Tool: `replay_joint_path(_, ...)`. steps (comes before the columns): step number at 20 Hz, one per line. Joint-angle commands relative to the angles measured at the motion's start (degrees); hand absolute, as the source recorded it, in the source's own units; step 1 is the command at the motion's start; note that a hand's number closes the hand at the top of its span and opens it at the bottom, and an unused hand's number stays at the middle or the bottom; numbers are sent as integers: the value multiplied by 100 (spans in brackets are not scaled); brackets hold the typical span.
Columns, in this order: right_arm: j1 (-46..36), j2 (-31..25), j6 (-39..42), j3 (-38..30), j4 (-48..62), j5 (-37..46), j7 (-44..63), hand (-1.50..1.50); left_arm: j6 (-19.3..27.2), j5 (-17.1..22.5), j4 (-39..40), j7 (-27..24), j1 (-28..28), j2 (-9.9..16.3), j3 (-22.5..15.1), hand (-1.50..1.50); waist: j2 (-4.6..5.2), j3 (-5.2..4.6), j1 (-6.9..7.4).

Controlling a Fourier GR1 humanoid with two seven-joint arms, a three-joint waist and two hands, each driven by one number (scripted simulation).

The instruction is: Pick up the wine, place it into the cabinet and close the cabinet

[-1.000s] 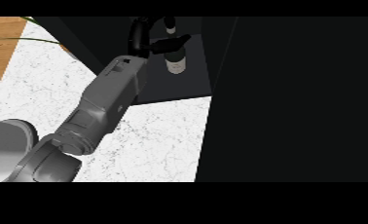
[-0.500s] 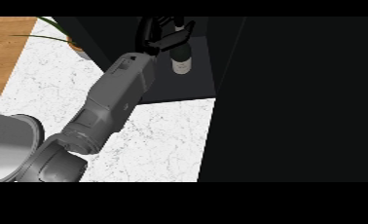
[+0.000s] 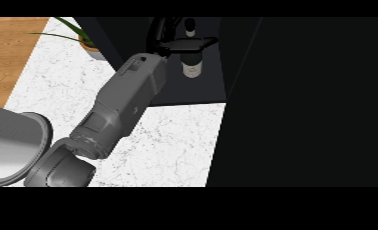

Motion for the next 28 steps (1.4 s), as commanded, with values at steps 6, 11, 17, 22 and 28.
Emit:
replay_joint_path(6, 303, -231, -112, -299, -1182, -281, 655, -150, -541, 266, -673, 221, 505, -61, -272, -150, -80, 1, 197)
replay_joint_path(11, 450, -162, -144, -24, -1047, -114, 405, -150, -787, 510, -1303, 293, 1097, -61, -552, -150, -125, 2, 259)
replay_joint_path(17, 510, -237, -218, -36, -1143, -134, 472, -150, -846, 748, -2236, 388, 2131, -61, -1194, -150, -179, 3, 347)
replay_joint_path(22, 593, -312, -337, -251, -1157, -135, 471, -150, -495, 771, -3304, 517, 3016, -61, -1517, -150, -152, 8, 409)
replay_joint_path(28, 557, -500, -262, -395, -1376, -237, 603, -150, -424, 740, -4525, 725, 4102, 160, -1955, -150, -135, 7, 393)
